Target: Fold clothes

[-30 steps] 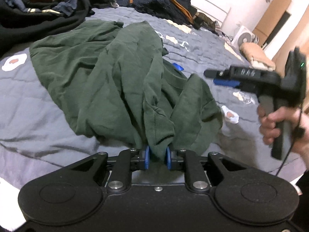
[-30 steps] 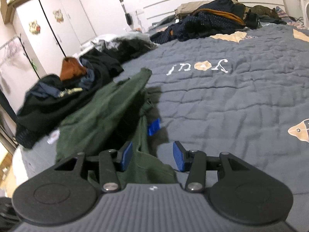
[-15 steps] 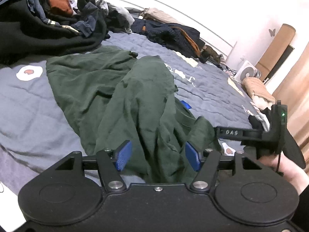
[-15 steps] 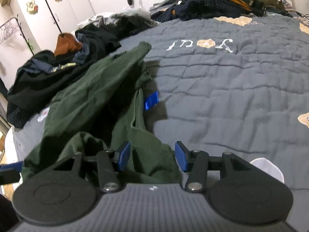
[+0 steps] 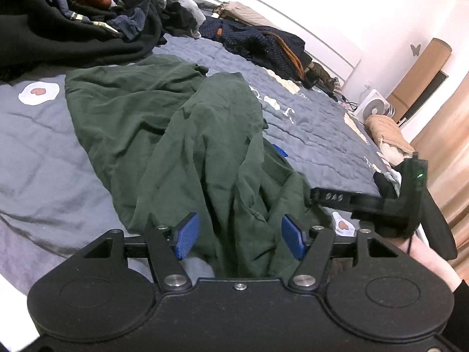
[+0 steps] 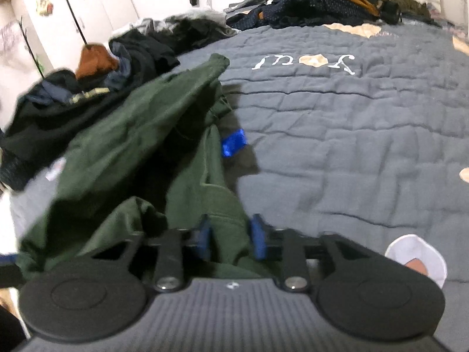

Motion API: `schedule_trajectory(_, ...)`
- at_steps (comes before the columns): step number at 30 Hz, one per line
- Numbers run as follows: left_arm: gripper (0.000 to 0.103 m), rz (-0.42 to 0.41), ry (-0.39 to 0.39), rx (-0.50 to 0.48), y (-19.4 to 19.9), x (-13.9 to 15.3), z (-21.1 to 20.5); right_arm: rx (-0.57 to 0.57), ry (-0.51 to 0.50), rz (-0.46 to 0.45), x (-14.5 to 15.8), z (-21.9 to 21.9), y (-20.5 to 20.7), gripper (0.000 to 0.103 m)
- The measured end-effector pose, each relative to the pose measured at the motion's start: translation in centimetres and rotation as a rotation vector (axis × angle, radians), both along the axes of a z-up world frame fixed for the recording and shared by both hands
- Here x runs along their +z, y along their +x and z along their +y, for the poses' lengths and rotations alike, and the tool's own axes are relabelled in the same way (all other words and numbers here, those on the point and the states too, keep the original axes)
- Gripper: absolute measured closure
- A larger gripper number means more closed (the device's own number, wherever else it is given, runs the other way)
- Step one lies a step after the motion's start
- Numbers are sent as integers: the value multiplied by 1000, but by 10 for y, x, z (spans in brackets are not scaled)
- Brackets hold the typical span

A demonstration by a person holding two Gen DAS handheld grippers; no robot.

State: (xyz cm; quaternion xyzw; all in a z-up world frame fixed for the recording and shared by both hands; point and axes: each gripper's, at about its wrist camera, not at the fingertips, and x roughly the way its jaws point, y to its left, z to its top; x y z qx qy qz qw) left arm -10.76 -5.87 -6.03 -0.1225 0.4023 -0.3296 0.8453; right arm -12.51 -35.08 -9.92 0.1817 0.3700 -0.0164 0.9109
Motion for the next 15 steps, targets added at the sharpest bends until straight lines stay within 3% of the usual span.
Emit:
schedule_trajectory(10,42,-44,14,-17,-5,3,-3,-97,397,-231,45,-42,-23,95)
schedule_trajectory(13,42,-61,15,-22,-6,5,-3,-90,461,-295,57,-47,-30,96)
schedule_trajectory(15,42,-65,15,-23,-7,5,-4,-71,451,-308,64,-47,-31,97)
